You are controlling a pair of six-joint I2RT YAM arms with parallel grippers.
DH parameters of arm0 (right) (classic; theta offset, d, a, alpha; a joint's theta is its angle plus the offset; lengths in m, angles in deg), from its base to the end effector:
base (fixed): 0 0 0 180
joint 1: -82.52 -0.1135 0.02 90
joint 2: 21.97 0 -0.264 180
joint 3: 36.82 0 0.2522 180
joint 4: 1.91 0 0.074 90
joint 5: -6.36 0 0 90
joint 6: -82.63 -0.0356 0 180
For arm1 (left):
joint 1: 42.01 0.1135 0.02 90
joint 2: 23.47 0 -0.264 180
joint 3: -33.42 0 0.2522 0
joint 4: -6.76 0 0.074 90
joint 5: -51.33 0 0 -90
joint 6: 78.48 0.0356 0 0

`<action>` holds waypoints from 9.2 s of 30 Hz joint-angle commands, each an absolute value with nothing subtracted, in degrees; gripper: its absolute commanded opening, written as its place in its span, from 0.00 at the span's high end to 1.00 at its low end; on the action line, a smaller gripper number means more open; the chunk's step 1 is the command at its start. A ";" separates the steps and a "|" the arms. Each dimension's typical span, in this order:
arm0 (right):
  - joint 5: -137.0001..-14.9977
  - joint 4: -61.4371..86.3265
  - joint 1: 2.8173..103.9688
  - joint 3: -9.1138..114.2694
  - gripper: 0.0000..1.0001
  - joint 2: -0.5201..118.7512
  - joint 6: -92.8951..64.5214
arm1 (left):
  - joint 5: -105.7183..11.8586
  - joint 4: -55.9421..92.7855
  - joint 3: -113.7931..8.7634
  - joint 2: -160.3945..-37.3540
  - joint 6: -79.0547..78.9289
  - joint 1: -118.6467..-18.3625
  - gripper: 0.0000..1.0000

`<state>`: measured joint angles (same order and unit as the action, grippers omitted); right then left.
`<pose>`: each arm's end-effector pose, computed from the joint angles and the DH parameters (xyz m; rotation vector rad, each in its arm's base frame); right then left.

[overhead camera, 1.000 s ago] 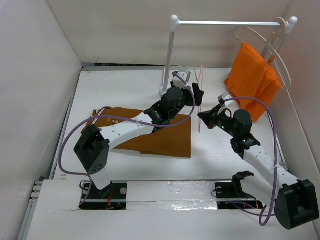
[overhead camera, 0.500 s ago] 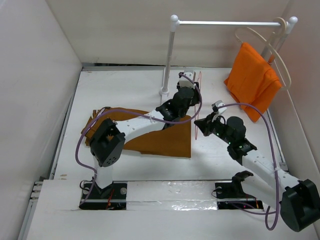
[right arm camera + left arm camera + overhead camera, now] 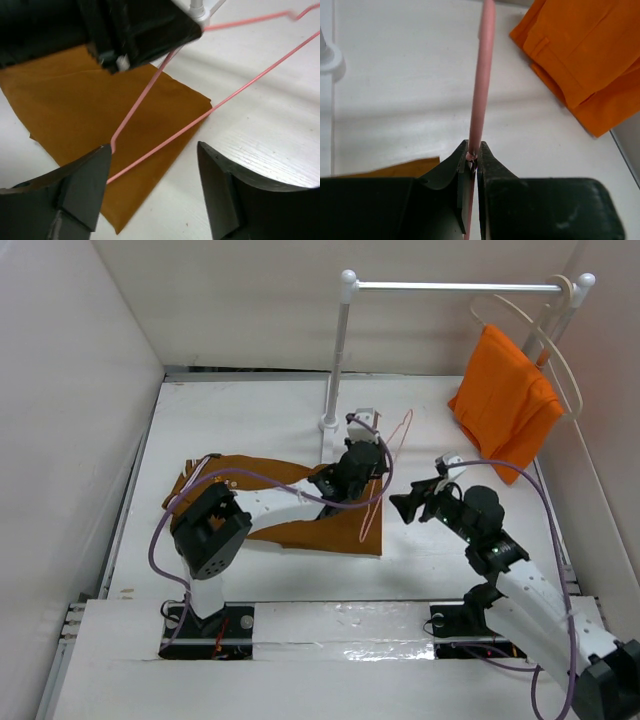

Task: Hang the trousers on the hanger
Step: Pick up the hanger from the clothesline, then place the trousers on the hanger, then place the hanger at the clothesline, then reset both arms

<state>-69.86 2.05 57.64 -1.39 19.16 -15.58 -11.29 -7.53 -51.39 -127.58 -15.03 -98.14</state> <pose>0.1589 0.0831 0.2439 -0.4346 1.7227 0.6296 0.2519 -0.3459 0.2770 0.0654 1.6948 -0.6990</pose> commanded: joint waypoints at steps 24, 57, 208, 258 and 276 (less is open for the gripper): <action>-67.12 -10.29 54.05 -4.51 0.68 39.09 -16.51 | 6.08 -27.44 -25.61 -122.78 -44.73 -106.25 1.00; -73.25 -14.57 58.78 -8.82 1.00 39.85 -20.82 | 1.23 -28.69 -20.69 -123.75 -36.22 -102.04 1.00; -56.66 -27.27 66.08 46.19 1.00 51.40 -68.02 | -1.40 0.57 -29.93 -71.73 -12.82 -104.23 0.49; -52.26 -11.54 81.82 54.20 0.00 61.46 -47.47 | -3.60 4.70 -21.30 -72.69 -18.80 -104.23 0.42; -55.09 4.10 81.12 34.09 0.00 21.92 -24.70 | 0.88 16.13 -23.24 -59.96 -21.97 -104.23 0.31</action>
<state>-57.86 2.29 81.96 36.30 30.33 -31.56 -1.35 14.59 -22.39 -64.37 -20.56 -104.51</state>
